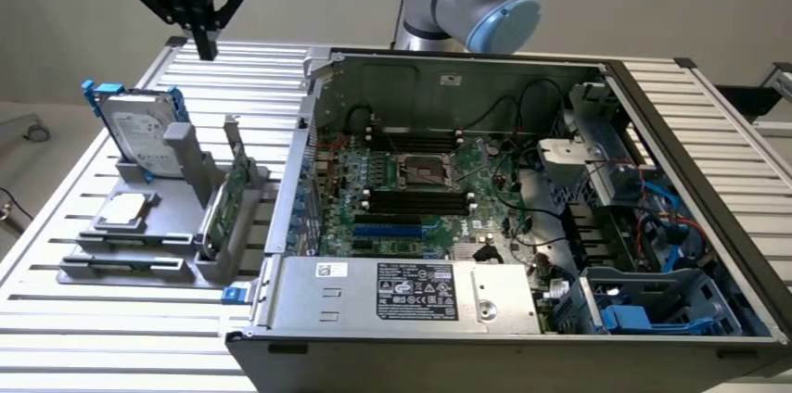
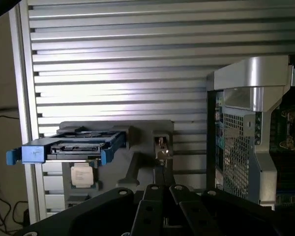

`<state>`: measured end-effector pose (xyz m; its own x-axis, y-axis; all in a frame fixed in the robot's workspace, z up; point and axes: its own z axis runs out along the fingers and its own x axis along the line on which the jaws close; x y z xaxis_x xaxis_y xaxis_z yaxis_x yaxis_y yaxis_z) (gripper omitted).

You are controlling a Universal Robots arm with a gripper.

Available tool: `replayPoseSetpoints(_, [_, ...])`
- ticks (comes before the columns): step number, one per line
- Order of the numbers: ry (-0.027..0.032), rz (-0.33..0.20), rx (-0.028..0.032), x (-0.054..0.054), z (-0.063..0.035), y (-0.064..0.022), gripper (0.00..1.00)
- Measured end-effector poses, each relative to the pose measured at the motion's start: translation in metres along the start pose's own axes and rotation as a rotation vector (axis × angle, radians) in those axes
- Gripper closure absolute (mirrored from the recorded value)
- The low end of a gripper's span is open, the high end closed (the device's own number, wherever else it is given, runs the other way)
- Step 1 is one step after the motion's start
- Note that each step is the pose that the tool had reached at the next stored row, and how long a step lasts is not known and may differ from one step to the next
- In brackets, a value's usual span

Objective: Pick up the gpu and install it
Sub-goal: 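Reach for the gpu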

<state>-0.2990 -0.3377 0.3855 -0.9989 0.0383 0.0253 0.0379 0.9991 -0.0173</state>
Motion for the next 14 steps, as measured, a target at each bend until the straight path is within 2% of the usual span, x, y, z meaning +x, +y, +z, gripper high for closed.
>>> replayPoseSetpoints(9, [-0.0069, -0.013, 0.0001, 0.001, 0.0005, -0.0284, 0.89])
replayPoseSetpoints(14, [-0.0082, -0.024, 0.0003, 0.001, 0.0013, -0.042, 0.89])
